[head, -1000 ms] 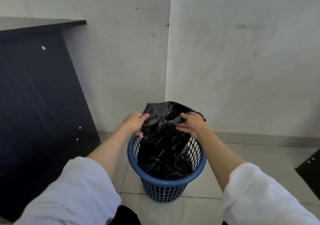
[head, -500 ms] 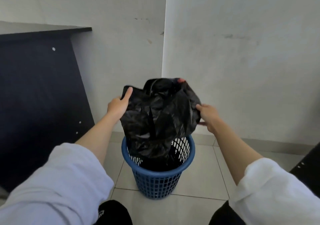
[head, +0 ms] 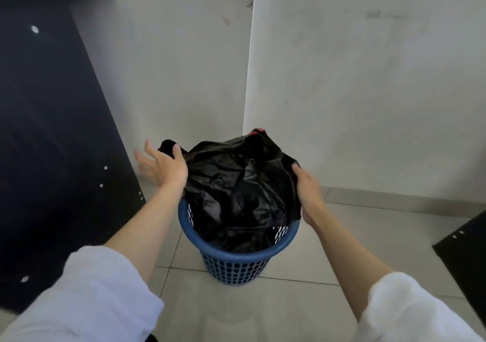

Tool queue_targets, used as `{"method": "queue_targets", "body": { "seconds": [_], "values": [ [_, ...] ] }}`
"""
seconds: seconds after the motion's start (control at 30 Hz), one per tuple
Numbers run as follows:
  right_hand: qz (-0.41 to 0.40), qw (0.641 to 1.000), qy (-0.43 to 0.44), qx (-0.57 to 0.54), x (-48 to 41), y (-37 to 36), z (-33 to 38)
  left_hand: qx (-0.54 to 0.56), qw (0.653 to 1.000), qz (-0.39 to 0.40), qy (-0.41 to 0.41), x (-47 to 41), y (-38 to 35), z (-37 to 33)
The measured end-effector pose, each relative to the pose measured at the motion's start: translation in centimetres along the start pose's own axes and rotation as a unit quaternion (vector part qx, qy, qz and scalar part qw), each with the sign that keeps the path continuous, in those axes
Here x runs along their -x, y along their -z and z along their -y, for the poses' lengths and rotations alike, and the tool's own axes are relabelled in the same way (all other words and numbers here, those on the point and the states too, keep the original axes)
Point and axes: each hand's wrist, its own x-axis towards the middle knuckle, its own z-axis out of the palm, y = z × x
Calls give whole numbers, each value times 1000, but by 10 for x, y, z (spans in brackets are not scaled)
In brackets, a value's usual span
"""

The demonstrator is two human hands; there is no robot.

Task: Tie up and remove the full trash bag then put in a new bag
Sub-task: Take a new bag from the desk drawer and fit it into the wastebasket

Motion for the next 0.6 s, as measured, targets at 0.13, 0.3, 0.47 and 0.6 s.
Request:
{"method": "queue_targets", "body": {
  "seconds": [0.13,0.3,0.47,0.6],
  "values": [
    [60,998,8,22,10,-24,-10,55,984,59,-158,43,-16,8],
    [146,987,-32,59,18,-42,-11,73,931,328,-141,64,-18,4],
    [60,992,-77,77,2,-41,-25,214,916,340,23,58,-9,10],
    [-107,985,-131,33,-9,-5,-45,231,888,340,206,38,10,47]
  ]
}}
